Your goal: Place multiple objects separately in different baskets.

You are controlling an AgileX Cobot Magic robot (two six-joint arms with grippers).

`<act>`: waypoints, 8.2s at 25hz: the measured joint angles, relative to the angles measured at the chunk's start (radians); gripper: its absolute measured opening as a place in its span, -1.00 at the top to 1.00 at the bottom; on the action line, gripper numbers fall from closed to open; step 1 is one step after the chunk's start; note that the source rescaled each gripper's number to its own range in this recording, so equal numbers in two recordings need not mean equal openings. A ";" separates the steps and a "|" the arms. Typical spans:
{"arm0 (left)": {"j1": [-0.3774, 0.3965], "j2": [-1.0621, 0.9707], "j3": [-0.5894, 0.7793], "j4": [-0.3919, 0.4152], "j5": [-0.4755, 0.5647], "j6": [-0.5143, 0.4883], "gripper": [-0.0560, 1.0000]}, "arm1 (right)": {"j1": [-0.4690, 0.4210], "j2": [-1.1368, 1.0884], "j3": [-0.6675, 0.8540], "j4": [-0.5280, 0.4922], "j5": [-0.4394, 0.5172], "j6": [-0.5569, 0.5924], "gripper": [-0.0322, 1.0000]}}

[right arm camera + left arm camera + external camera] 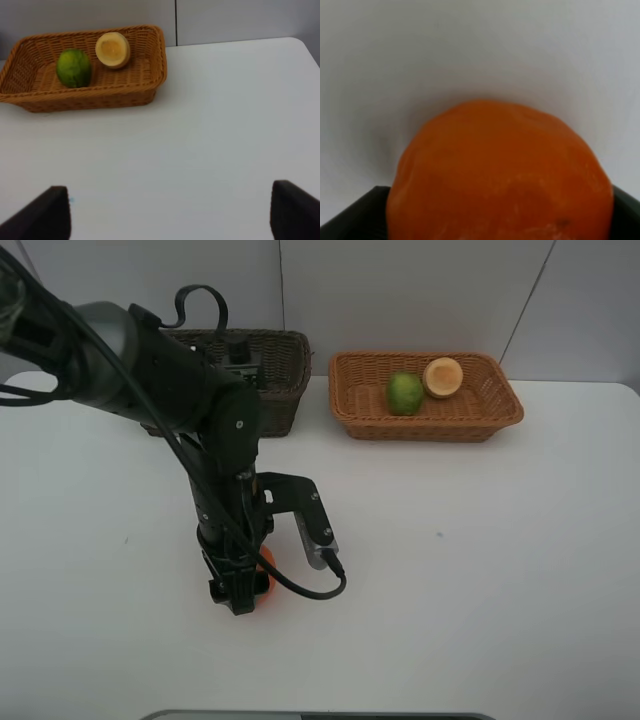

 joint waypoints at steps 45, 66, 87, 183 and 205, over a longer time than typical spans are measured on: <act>0.000 -0.114 -0.128 0.021 0.117 -0.016 -0.82 | 0.000 0.000 0.000 0.000 0.000 0.000 -0.40; 0.000 0.011 -0.593 0.028 -0.018 -0.349 -0.82 | 0.000 0.000 0.000 0.000 0.000 0.000 -0.40; 0.075 0.275 -0.697 0.149 -0.628 -0.476 -0.82 | 0.000 0.000 0.000 0.000 0.000 0.000 -0.40; 0.630 -0.613 -0.244 0.134 0.297 -0.703 -0.99 | 0.000 0.000 0.000 0.000 0.000 0.000 -0.40; 0.644 -1.706 0.263 0.126 0.486 -0.689 -0.99 | 0.000 0.000 0.000 0.000 0.000 0.000 -0.40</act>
